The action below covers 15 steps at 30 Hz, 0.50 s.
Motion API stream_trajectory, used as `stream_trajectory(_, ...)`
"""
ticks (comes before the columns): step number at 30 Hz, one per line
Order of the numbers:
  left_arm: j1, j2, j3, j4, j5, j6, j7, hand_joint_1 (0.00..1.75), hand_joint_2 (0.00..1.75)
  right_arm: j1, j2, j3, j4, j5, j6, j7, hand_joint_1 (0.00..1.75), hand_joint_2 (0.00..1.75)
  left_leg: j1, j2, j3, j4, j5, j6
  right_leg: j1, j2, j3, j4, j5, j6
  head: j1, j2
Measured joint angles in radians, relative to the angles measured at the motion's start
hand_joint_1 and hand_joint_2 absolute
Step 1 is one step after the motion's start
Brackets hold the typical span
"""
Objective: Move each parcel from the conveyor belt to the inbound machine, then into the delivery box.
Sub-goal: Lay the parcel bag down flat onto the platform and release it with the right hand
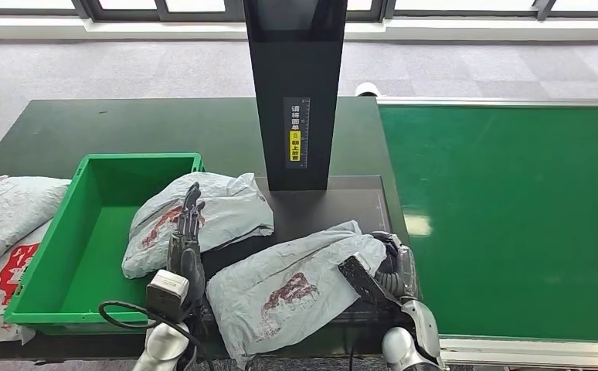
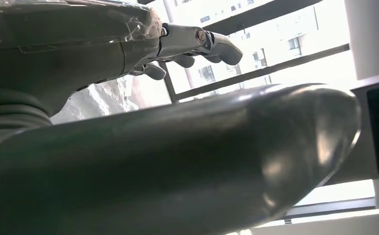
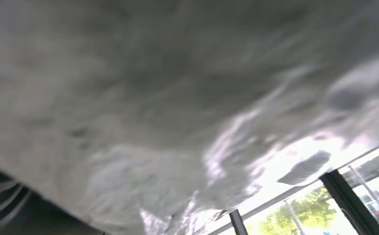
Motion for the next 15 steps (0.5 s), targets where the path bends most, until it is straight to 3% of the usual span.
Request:
stream_trajectory(8,0.003,-0.015,0.000,-0.002,-0.054,0.176,0.038,0.00,0.00,0.089,0.013,-0.050,-0.151,0.032,0.015,0.014,0.00,1.75,0.000,0.000,0.000,0.000,-0.002,-0.001,0.000,0.001,-0.001,0.000,-0.001,0.000,0.000,0.000)
stream_trajectory(15,0.021,-0.020,-0.003,-0.015,-0.058,0.202,0.054,0.00,0.00,0.153,0.019,-0.064,-0.282,0.032,0.024,0.016,0.00,1.75,0.000,0.001,0.000,0.000,-0.002,-0.001,0.000,0.001,-0.001,0.000,-0.001,0.000,0.000,0.000)
